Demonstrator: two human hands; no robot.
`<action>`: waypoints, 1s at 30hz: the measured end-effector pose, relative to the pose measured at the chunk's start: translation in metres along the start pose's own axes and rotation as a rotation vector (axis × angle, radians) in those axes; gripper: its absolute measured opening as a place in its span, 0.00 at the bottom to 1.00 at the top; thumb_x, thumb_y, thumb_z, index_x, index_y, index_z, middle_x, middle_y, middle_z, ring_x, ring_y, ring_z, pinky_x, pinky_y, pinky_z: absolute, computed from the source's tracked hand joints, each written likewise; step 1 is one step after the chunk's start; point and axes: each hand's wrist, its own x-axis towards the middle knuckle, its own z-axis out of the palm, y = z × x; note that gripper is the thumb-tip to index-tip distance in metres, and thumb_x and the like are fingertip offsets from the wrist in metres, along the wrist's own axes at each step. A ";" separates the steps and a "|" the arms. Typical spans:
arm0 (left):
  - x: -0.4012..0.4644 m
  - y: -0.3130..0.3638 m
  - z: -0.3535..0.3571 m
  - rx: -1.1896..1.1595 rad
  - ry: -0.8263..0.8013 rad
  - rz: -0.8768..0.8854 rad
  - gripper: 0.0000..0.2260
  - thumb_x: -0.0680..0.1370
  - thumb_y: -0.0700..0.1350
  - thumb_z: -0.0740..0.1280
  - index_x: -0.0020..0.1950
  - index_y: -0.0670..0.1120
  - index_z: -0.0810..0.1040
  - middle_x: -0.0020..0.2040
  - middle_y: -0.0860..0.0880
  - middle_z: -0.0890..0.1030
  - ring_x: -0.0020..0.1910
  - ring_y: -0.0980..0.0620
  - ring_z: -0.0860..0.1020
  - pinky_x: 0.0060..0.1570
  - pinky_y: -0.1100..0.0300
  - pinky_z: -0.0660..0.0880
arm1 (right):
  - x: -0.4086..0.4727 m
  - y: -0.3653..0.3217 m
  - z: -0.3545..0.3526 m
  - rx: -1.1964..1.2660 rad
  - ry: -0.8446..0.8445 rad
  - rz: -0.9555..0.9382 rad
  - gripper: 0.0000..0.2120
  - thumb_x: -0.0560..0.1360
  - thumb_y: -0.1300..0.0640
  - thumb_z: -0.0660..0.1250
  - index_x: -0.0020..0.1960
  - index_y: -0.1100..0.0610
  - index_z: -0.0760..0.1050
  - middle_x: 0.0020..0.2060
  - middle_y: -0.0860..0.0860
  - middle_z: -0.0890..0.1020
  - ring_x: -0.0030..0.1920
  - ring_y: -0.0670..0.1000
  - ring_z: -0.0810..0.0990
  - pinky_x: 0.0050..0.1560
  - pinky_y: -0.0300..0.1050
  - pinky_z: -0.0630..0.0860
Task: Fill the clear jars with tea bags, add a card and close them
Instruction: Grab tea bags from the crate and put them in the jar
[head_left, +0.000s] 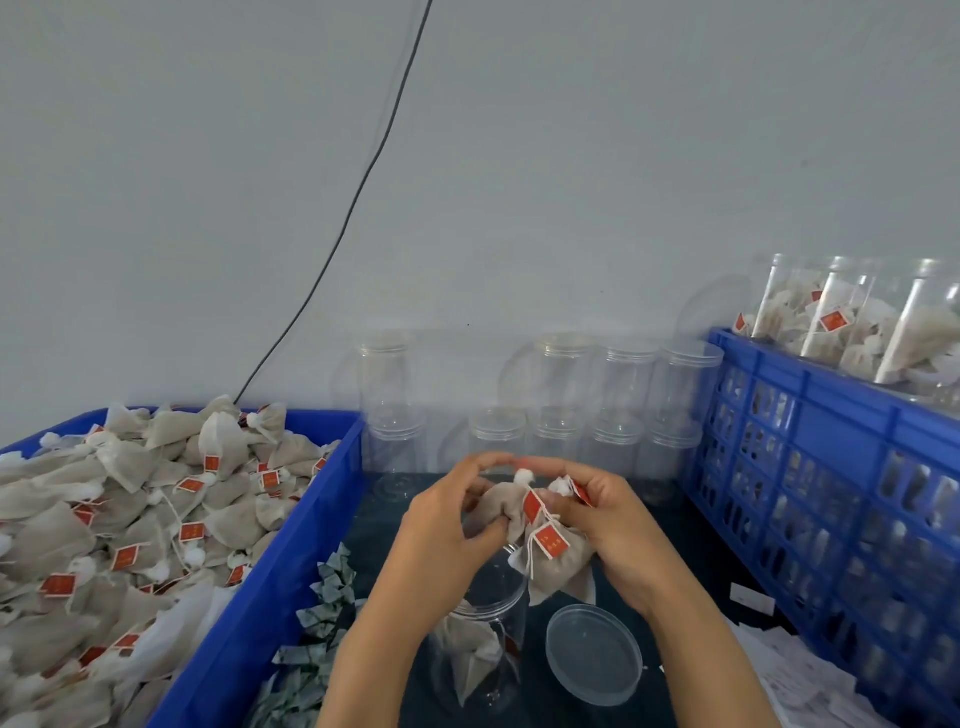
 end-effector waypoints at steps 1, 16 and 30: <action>0.000 -0.002 -0.001 0.034 0.013 -0.012 0.23 0.75 0.43 0.71 0.51 0.73 0.71 0.46 0.65 0.80 0.48 0.65 0.79 0.48 0.70 0.76 | 0.001 0.000 0.001 0.017 0.019 -0.005 0.13 0.74 0.62 0.68 0.55 0.51 0.83 0.46 0.56 0.85 0.48 0.55 0.84 0.50 0.46 0.80; -0.003 -0.002 -0.018 0.380 -0.218 -0.158 0.14 0.77 0.46 0.70 0.60 0.59 0.76 0.51 0.65 0.81 0.51 0.65 0.78 0.60 0.59 0.74 | 0.008 0.002 0.008 0.476 0.325 -0.124 0.10 0.70 0.58 0.67 0.49 0.61 0.78 0.39 0.55 0.84 0.40 0.52 0.83 0.39 0.51 0.82; 0.000 -0.008 -0.008 0.198 -0.002 -0.205 0.18 0.67 0.53 0.78 0.52 0.57 0.76 0.45 0.60 0.81 0.42 0.64 0.79 0.45 0.67 0.77 | 0.012 0.020 0.056 0.550 0.301 -0.117 0.09 0.69 0.58 0.67 0.48 0.59 0.79 0.39 0.54 0.84 0.41 0.50 0.84 0.42 0.45 0.82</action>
